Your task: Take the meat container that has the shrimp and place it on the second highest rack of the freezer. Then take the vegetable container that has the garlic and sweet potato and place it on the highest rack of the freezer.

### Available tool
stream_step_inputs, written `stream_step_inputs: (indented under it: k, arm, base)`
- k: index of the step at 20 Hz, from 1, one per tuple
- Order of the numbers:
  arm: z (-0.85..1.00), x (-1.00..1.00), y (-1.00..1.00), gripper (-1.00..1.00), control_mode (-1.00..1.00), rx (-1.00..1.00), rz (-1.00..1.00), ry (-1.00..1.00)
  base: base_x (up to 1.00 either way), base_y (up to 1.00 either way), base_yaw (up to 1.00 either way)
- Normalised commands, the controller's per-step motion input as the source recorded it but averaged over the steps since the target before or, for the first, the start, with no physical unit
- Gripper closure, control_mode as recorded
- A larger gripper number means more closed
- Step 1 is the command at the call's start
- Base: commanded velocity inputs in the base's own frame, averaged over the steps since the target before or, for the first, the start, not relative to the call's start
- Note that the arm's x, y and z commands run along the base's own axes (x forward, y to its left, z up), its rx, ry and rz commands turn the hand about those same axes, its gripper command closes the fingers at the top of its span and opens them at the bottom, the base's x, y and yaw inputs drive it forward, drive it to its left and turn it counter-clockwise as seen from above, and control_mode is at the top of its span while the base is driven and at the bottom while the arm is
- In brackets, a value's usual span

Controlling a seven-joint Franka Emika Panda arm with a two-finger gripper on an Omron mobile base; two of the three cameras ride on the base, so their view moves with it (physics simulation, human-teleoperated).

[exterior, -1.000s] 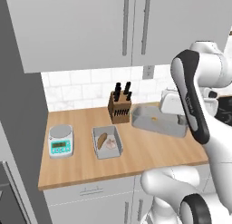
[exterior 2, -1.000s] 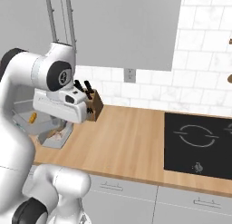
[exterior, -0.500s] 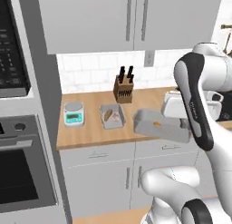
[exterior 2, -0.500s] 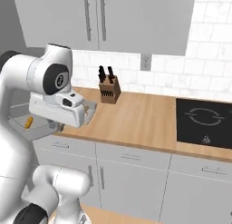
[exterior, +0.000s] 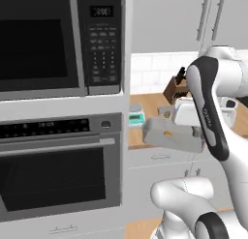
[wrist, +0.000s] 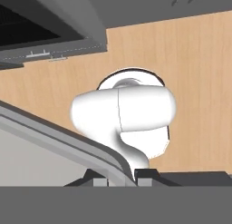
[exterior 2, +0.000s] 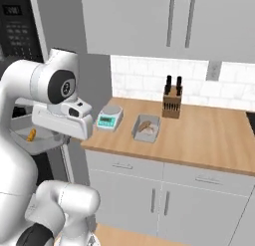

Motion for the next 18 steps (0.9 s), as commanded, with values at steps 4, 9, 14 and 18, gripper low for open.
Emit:
stream_step_inputs:
  k: [4, 9, 14, 18]
  arm:
    - [0.0, 0.0, 0.0, 1.0, 1.0, 0.0, 0.0, 0.0]
    - [0.0, 0.0, 0.0, 1.0, 1.0, 0.0, 0.0, 0.0]
    - [0.0, 0.0, 0.0, 1.0, 1.0, 0.0, 0.0, 0.0]
    - [0.0, 0.0, 0.0, 1.0, 1.0, 0.0, 0.0, 0.0]
  base:
    - [0.0, 1.0, 0.0]
    - [0.0, 1.0, 0.0]
    - [-0.14, 1.0, 0.0]
    - [-0.22, 1.0, 0.0]
